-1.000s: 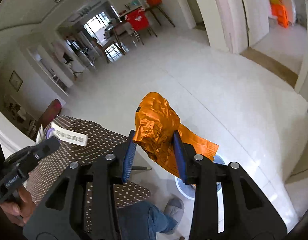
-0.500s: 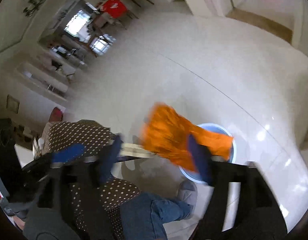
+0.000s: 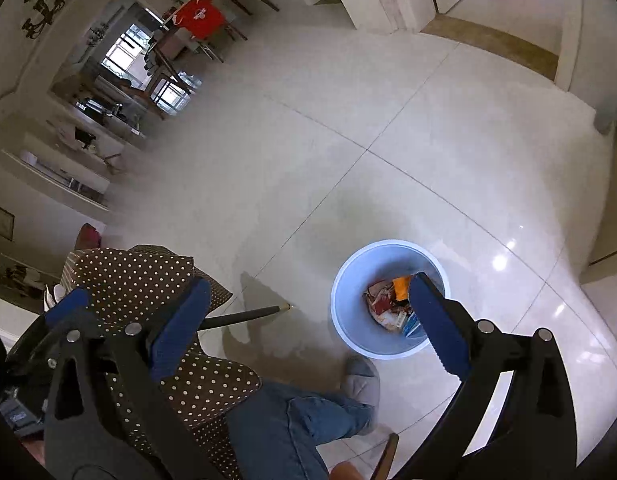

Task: Collect trash
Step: 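Move both open tools back to the table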

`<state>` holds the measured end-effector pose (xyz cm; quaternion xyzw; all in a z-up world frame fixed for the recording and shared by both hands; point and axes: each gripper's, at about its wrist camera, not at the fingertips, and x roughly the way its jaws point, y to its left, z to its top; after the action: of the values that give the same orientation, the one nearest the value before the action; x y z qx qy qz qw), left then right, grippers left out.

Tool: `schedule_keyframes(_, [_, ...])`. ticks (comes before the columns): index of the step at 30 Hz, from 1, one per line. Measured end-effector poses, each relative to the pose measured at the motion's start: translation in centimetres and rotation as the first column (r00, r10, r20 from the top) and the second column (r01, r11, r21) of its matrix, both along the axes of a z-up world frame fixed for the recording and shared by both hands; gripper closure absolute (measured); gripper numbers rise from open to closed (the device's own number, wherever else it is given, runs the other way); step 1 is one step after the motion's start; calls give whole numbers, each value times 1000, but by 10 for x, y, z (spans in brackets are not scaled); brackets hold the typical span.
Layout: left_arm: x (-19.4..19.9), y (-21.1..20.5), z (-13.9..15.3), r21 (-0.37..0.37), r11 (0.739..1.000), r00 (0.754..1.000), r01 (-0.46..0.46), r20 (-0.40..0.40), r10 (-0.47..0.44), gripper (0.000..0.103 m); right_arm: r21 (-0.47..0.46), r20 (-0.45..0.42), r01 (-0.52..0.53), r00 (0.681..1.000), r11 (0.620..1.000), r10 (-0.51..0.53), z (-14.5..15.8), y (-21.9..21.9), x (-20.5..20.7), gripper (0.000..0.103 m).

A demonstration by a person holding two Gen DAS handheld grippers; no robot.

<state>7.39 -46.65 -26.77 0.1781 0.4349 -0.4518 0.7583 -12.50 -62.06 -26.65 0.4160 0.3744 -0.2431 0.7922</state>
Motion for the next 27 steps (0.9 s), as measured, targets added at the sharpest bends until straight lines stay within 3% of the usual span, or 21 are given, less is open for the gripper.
schedule_keyframes(13, [-4, 59, 64, -122, 992, 995, -45, 78, 55, 12, -149, 52, -53, 997, 987, 62, 76, 45, 30, 6])
schedule_keyframes(27, [23, 183, 125, -238, 951, 958, -198, 159, 240, 11, -303, 125, -213, 957, 929, 261, 155, 136, 91, 6])
